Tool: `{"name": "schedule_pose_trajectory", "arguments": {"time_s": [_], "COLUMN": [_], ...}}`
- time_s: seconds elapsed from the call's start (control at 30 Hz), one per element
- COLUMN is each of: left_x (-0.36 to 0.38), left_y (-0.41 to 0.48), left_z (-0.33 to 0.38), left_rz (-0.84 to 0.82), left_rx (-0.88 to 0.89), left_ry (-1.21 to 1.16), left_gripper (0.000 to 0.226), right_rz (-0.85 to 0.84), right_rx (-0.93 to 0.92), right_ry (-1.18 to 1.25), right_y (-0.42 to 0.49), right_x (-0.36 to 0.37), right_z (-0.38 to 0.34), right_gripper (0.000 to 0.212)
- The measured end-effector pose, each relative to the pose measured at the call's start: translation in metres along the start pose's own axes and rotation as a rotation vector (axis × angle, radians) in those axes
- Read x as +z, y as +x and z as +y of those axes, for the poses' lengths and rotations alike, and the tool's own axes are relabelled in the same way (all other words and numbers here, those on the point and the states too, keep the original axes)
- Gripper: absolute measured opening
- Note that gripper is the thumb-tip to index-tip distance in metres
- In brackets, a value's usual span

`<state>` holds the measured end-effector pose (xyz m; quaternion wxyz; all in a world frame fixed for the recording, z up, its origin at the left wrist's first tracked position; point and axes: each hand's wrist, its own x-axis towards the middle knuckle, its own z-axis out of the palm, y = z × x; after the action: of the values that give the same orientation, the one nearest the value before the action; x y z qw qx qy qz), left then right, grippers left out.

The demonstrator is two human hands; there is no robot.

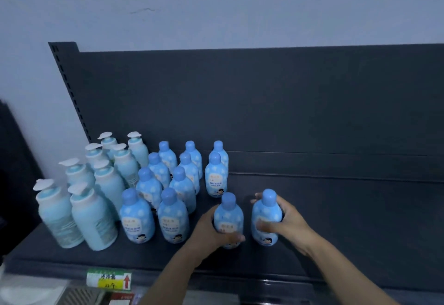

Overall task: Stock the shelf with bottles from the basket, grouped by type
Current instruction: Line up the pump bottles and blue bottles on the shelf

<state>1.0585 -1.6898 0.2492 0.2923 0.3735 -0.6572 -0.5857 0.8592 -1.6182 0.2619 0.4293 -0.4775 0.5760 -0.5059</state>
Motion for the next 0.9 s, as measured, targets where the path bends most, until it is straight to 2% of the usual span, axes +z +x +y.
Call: {"name": "schedule_pose_trajectory", "arguments": {"time_s": [0.07,0.17,0.27,0.4,0.47,0.57,0.73,0.9], "left_x": [0.005,0.023,0.044,0.056,0.056,0.050,0.037,0.034], "left_y": [-0.006,-0.019,-0.021,-0.016,-0.014,-0.015,-0.013,-0.007], "left_z": [-0.004,-0.015,-0.020,-0.014,-0.016,-0.015,-0.020,-0.027], "left_rz": [0.050,0.255,0.409,0.521,0.551,0.590,0.602,0.623], "left_rx": [0.025,0.090,0.082,0.094,0.087,0.074,0.119,0.106], "left_ry": [0.044,0.074,0.038,0.061,0.069,0.044,0.075,0.118], "left_gripper": [0.071,0.092,0.116,0.083,0.074,0.074,0.075,0.079], "right_rz": [0.023,0.108,0.161,0.181,0.162,0.139,-0.008,-0.070], "right_rx": [0.022,0.041,0.047,0.047,0.055,0.046,0.029,0.065], "right_ry": [-0.051,-0.110,-0.135,-0.109,-0.093,-0.044,0.007,-0.061], "right_y": [-0.004,-0.012,-0.014,-0.009,-0.002,0.020,0.064,0.090], "right_x": [-0.001,0.004,0.010,0.012,0.015,0.027,0.060,0.080], "right_z": [0.004,0.015,0.021,0.023,0.022,0.015,-0.005,-0.007], "right_gripper": [0.063,0.060,0.059,0.057,0.057,0.057,0.052,0.039]}}
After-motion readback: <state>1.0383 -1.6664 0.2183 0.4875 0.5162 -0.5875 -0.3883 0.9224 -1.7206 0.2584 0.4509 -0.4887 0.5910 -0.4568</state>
